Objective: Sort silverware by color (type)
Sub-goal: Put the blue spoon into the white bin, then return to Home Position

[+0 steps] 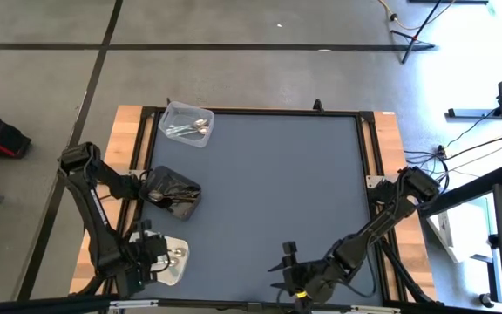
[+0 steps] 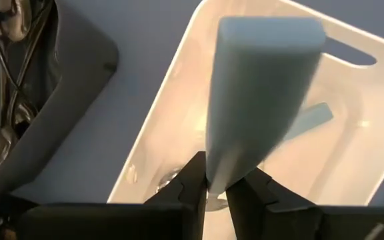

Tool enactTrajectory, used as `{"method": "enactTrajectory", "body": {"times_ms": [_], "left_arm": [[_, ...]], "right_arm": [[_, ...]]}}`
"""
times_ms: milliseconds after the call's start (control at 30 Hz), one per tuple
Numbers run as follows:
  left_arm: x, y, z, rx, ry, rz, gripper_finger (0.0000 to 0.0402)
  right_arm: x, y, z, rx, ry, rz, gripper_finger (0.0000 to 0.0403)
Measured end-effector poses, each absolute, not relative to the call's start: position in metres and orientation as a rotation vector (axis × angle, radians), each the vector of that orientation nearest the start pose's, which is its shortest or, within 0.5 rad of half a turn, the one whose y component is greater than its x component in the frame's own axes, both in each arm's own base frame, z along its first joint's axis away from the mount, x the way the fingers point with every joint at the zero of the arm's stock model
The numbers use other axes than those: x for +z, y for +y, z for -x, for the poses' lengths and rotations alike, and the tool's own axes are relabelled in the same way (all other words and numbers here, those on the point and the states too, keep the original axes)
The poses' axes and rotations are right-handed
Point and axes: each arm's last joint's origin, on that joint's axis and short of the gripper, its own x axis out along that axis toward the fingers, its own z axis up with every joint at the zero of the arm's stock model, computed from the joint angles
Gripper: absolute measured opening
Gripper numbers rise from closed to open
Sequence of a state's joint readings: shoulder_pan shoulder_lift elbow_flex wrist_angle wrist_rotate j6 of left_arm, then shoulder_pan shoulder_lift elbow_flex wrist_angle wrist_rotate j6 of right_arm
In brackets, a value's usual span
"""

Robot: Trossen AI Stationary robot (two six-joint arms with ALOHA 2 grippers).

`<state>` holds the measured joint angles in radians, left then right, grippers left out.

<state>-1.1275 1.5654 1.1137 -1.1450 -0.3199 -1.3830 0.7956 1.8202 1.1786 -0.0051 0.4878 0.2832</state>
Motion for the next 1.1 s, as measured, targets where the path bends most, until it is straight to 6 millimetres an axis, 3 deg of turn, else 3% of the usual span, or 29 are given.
{"method": "enactTrajectory", "body": {"times_ms": [300,433,733,900,1100], "left_arm": [[0.219,-0.234,-0.123,0.3,1.327,0.186,0.0115],[0.227,-0.232,-0.121,0.264,1.351,0.233,0.0127],[0.259,-0.218,-0.128,0.197,0.998,0.284,0.0128],[0.273,-0.207,-0.145,0.168,0.838,0.215,0.0128],[0.28,-0.194,-0.182,0.103,0.755,0.077,0.0128]], "right_arm": [[0.205,0.271,-0.284,0.226,0.553,0.102,0.0172],[0.205,0.269,-0.285,0.214,0.551,0.102,0.0172],[0.201,0.267,-0.282,0.228,0.611,0.144,0.017],[0.213,0.261,-0.274,0.259,0.645,0.158,0.0135],[0.224,0.238,-0.261,0.241,0.631,0.194,0.0059]]}}
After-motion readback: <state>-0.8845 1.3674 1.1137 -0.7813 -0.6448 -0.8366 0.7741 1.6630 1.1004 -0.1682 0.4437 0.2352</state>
